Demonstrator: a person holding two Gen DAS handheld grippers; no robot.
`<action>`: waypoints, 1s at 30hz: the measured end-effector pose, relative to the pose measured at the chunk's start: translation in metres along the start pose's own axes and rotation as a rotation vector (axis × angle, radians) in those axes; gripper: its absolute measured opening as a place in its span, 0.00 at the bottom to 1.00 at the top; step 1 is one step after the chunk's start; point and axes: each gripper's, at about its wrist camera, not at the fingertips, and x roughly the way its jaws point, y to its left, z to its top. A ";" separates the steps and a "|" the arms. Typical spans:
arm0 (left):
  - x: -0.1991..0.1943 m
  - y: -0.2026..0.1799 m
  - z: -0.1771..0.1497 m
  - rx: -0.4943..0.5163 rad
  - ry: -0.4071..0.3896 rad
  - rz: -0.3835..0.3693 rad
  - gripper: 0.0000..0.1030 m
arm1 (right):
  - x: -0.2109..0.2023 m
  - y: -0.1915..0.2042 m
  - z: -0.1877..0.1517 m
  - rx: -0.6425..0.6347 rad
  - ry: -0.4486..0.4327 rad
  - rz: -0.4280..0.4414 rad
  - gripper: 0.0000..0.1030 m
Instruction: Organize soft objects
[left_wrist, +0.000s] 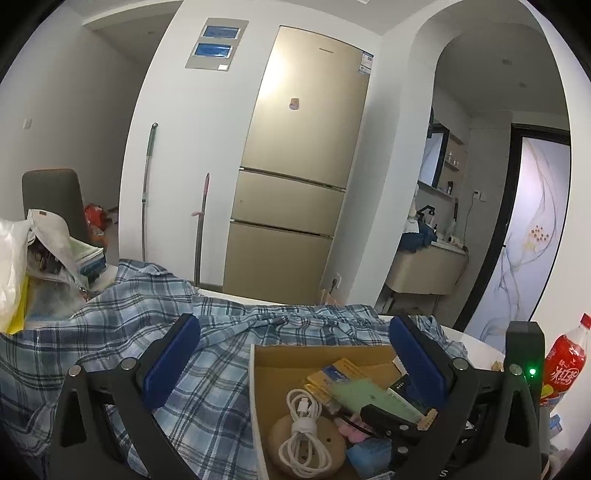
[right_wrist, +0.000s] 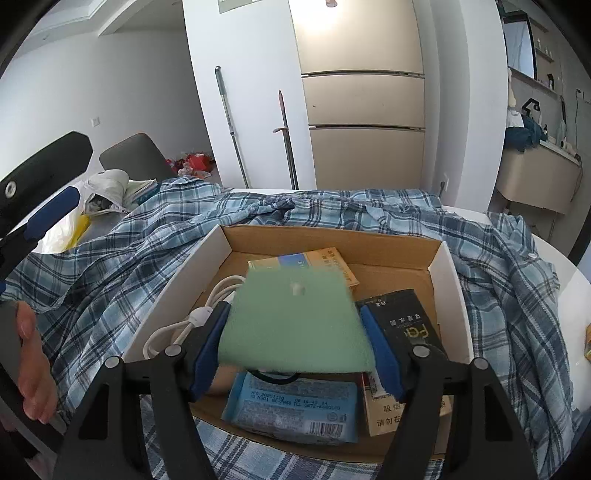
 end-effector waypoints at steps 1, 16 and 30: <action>0.000 0.000 0.000 0.001 0.001 0.002 1.00 | 0.000 0.001 0.000 -0.001 -0.002 -0.002 0.73; -0.004 -0.012 -0.004 0.064 -0.018 0.001 1.00 | -0.028 0.002 0.005 -0.043 -0.178 -0.148 0.95; -0.017 -0.017 0.004 0.074 -0.057 0.009 1.00 | -0.064 -0.005 0.014 -0.048 -0.380 -0.300 1.00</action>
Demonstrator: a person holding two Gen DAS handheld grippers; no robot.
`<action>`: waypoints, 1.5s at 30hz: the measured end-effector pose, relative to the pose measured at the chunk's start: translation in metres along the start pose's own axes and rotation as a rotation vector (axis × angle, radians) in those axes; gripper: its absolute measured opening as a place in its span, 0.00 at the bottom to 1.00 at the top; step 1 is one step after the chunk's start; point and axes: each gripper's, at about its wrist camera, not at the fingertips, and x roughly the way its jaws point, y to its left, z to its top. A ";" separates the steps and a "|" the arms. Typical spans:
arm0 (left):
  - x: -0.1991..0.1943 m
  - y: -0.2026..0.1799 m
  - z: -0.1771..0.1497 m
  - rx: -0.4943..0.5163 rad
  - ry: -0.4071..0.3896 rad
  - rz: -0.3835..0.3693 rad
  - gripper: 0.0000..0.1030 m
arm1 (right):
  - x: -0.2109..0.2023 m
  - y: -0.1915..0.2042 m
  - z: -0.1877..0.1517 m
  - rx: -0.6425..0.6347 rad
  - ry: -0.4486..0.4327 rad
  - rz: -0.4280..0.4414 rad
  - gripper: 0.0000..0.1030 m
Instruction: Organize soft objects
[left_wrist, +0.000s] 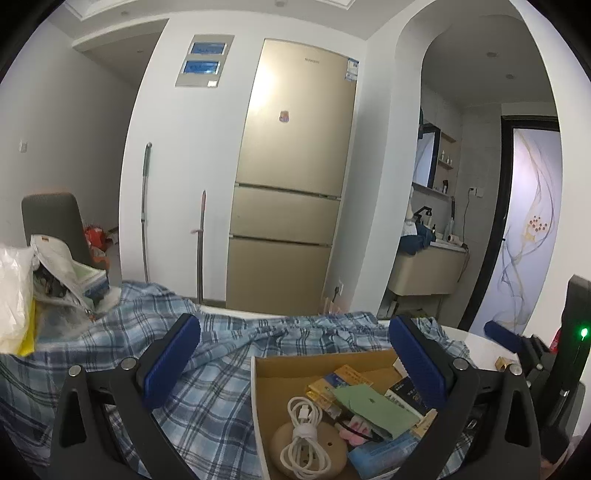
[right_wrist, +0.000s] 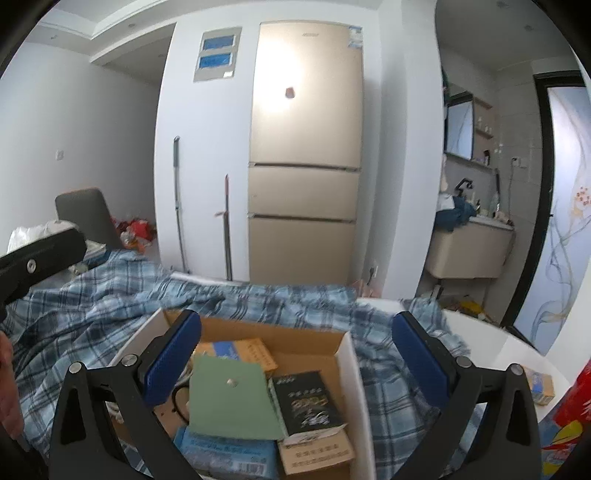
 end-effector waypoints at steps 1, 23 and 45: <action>-0.004 -0.002 0.003 0.006 -0.013 0.001 1.00 | -0.003 -0.003 0.005 0.005 -0.013 -0.006 1.00; -0.110 -0.038 -0.024 0.118 -0.194 -0.002 1.00 | -0.124 -0.038 0.000 0.096 -0.269 -0.004 1.00; -0.089 -0.038 -0.052 0.185 -0.124 0.025 1.00 | -0.107 -0.048 -0.034 0.110 -0.189 -0.033 1.00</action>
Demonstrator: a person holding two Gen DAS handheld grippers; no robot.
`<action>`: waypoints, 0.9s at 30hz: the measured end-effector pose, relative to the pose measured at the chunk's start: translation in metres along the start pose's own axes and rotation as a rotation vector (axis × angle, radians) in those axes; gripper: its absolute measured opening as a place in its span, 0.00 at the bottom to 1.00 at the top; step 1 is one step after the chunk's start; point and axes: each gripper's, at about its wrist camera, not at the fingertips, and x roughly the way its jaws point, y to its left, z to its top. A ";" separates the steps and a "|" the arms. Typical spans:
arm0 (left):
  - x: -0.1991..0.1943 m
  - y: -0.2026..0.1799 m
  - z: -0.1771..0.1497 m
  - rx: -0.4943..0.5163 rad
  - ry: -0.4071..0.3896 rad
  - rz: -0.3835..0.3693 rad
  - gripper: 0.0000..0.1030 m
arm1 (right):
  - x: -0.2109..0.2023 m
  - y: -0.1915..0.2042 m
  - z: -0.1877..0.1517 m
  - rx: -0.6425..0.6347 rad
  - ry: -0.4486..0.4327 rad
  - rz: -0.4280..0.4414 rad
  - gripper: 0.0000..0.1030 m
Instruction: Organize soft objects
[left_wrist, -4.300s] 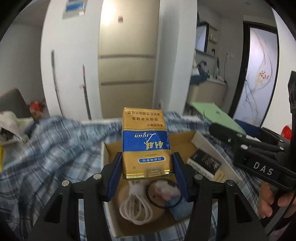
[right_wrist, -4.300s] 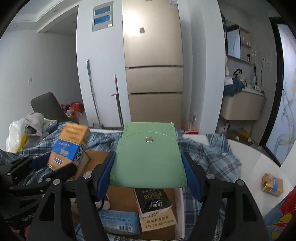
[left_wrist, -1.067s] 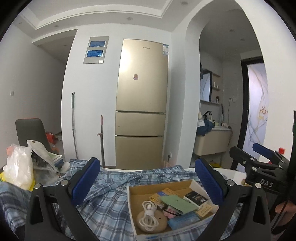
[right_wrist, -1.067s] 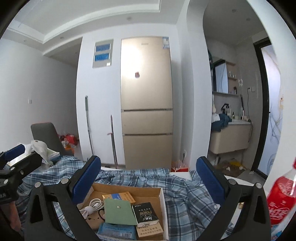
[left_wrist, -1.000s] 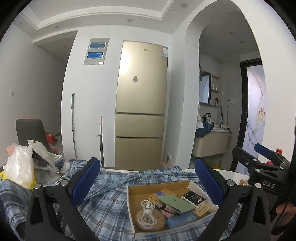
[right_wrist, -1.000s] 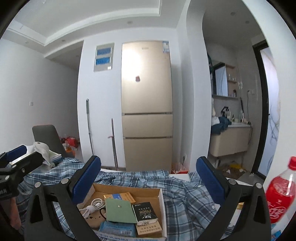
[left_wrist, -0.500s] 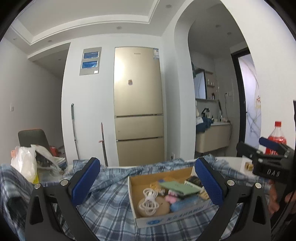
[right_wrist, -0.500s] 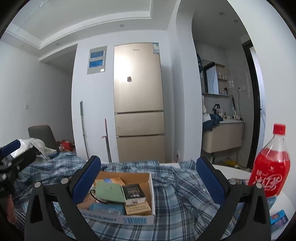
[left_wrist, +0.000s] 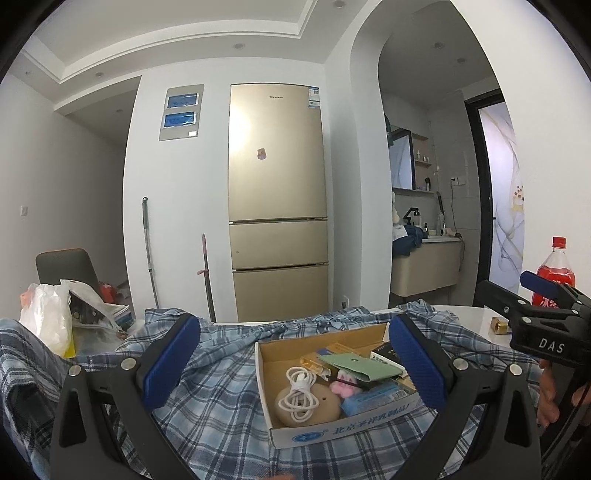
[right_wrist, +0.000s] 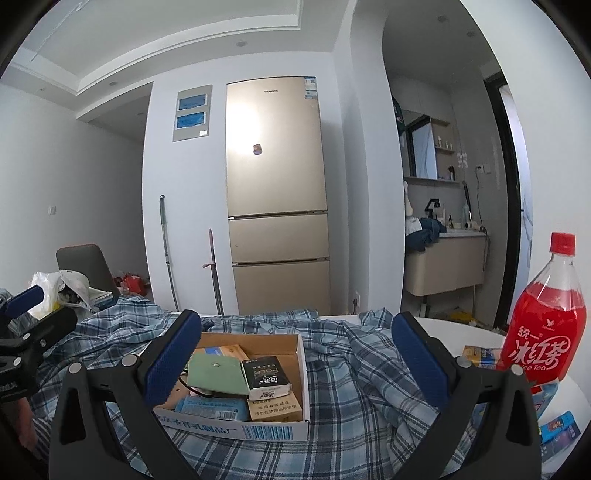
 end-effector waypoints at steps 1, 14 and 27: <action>0.000 -0.001 0.000 0.006 0.004 0.012 1.00 | -0.001 0.001 0.000 -0.007 -0.003 0.000 1.00; 0.001 -0.004 -0.001 0.021 0.014 0.035 1.00 | -0.001 0.009 -0.001 -0.028 -0.007 0.001 1.00; 0.002 -0.005 -0.002 0.023 0.023 0.040 1.00 | -0.002 0.009 0.001 -0.031 -0.002 0.001 1.00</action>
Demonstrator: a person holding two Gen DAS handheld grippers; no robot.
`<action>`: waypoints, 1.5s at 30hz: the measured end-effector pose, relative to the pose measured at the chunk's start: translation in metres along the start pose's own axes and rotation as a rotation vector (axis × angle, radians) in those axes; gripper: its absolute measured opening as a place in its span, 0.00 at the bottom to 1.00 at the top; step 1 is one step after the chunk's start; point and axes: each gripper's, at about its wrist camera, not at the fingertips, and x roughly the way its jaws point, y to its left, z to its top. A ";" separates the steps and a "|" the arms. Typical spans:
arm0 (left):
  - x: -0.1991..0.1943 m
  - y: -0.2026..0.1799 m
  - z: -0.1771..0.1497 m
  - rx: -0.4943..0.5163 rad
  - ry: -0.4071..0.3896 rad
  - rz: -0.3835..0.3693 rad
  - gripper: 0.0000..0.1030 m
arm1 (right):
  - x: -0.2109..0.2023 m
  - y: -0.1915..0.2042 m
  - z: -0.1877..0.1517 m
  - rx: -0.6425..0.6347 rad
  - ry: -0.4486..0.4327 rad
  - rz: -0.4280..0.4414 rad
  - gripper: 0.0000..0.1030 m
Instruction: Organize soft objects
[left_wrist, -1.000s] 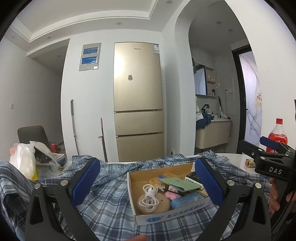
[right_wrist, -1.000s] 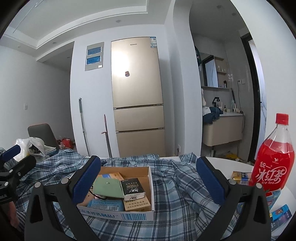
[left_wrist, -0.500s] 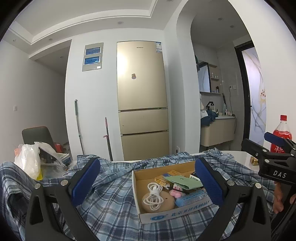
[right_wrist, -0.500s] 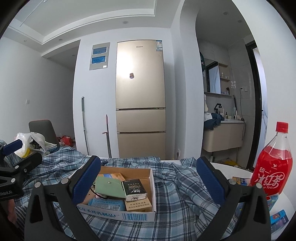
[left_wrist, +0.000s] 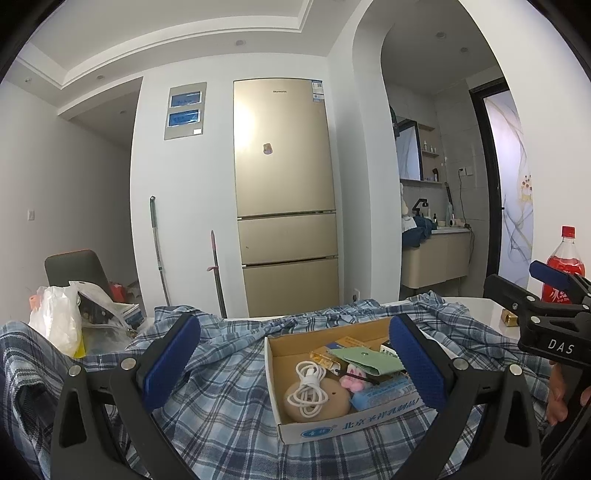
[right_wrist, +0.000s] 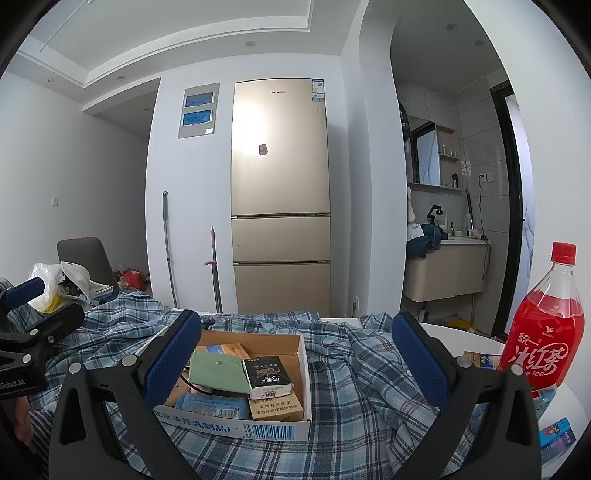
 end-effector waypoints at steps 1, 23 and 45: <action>0.000 0.000 0.000 0.000 -0.001 0.001 1.00 | 0.000 0.000 0.000 0.000 0.000 0.000 1.00; 0.003 0.001 -0.005 -0.006 0.005 0.007 1.00 | -0.001 -0.002 0.003 -0.005 0.009 -0.004 1.00; 0.005 0.004 -0.007 -0.011 0.020 0.015 1.00 | -0.001 -0.001 0.003 -0.006 0.010 -0.005 1.00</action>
